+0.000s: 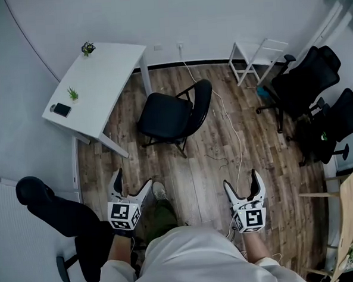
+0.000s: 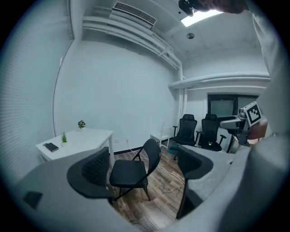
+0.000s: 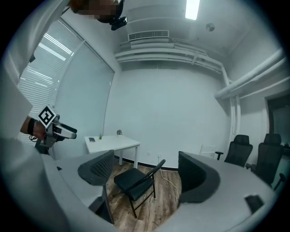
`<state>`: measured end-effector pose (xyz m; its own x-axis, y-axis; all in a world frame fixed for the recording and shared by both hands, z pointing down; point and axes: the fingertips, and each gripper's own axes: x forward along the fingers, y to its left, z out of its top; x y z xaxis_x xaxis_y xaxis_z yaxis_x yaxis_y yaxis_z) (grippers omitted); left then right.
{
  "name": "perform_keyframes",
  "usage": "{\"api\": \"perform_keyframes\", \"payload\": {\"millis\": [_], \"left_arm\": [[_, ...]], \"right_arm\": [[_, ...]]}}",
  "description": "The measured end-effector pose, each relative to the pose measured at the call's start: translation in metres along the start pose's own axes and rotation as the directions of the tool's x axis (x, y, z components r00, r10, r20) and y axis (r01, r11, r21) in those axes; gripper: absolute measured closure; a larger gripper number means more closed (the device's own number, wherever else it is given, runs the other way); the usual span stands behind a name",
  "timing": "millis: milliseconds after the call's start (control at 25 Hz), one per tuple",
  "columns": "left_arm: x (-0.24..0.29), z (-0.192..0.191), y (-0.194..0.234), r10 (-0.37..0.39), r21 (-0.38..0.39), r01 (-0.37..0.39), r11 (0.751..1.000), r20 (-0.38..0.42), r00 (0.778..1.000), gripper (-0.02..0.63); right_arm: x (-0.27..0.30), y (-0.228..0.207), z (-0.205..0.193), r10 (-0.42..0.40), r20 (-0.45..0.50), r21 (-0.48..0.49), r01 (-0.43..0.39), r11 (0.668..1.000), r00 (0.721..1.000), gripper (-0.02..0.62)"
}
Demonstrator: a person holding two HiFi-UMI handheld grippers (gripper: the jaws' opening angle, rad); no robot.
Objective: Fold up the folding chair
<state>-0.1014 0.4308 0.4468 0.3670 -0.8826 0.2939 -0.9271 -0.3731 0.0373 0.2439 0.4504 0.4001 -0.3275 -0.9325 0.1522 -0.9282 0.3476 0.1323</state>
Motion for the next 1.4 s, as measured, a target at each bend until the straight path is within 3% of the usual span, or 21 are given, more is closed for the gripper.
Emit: {"api": "perform_keyframes", "payload": {"millis": [480,920,1120,1400], "left_arm": [[0.067,0.018,0.103,-0.060,-0.023,0.059,0.998,-0.052,0.997,0.133],[0.129,0.008,0.128,-0.119,-0.025,0.117,0.993,-0.126,0.985,0.133],[0.154,0.019,0.126,-0.104,-0.019,0.103,0.995,-0.128,0.986,0.133],[0.190,0.024,0.141,-0.024,-0.044,0.018,0.999,-0.152,0.988,0.133]], "right_arm": [[0.145,0.029,0.050,-0.001,-0.016,-0.036,0.000,0.999,1.000,0.163],[0.195,0.004,0.034,-0.056,-0.063,-0.007,0.056,0.998,0.996,0.164],[0.223,-0.031,0.033,-0.049,-0.062,-0.006,0.049,0.999,0.997,0.164],[0.304,-0.064,0.043,0.023,-0.047,-0.037,-0.024,0.999,0.999,0.164]]}}
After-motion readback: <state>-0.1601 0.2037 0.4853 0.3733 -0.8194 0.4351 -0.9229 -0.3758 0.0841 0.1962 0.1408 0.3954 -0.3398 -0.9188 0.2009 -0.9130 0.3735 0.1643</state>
